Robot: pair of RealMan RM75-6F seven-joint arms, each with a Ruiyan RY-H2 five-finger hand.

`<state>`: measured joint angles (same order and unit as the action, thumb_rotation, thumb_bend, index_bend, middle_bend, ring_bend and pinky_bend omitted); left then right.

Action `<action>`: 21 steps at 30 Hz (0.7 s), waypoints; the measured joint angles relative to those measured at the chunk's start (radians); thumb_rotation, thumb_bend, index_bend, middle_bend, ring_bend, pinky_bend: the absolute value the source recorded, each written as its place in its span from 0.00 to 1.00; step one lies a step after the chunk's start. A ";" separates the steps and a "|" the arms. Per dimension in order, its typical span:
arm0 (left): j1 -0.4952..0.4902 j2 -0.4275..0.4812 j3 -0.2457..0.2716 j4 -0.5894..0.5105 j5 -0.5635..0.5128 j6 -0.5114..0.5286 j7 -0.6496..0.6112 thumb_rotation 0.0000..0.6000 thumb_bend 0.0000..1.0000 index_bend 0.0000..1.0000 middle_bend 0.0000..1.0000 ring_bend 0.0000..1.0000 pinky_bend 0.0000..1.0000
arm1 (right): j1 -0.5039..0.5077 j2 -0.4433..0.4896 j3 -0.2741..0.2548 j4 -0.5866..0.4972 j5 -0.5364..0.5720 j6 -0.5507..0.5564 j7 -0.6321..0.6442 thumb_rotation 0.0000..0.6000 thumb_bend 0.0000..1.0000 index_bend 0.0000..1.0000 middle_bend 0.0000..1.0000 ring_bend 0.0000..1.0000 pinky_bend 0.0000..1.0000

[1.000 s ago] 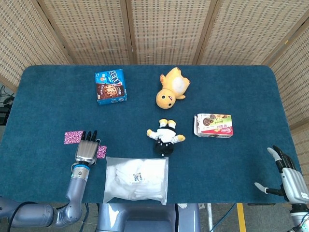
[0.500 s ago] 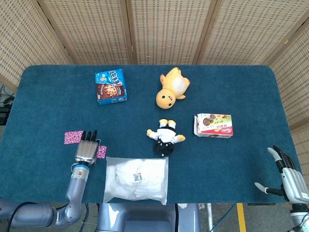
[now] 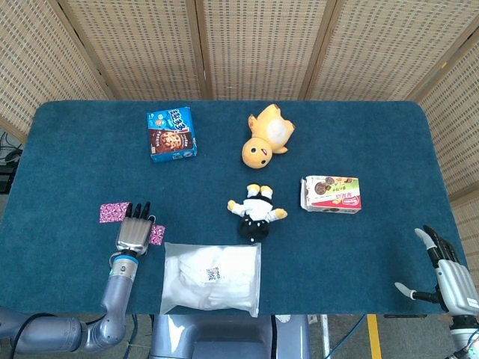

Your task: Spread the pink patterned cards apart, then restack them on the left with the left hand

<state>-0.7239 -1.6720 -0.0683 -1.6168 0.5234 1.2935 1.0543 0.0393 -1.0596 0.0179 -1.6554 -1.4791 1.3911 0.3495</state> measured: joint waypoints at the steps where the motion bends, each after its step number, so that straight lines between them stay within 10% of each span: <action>1: 0.001 0.001 -0.001 -0.001 0.001 0.000 -0.001 1.00 0.41 0.32 0.00 0.00 0.00 | 0.000 0.000 0.000 0.000 0.000 0.000 0.000 1.00 0.10 0.04 0.00 0.00 0.00; 21: 0.005 0.012 -0.011 -0.017 0.015 0.000 -0.013 1.00 0.41 0.37 0.00 0.00 0.00 | 0.000 0.000 -0.001 -0.001 -0.003 0.001 -0.001 1.00 0.11 0.04 0.00 0.00 0.00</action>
<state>-0.7189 -1.6599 -0.0793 -1.6343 0.5383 1.2939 1.0415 0.0390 -1.0596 0.0170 -1.6560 -1.4817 1.3925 0.3486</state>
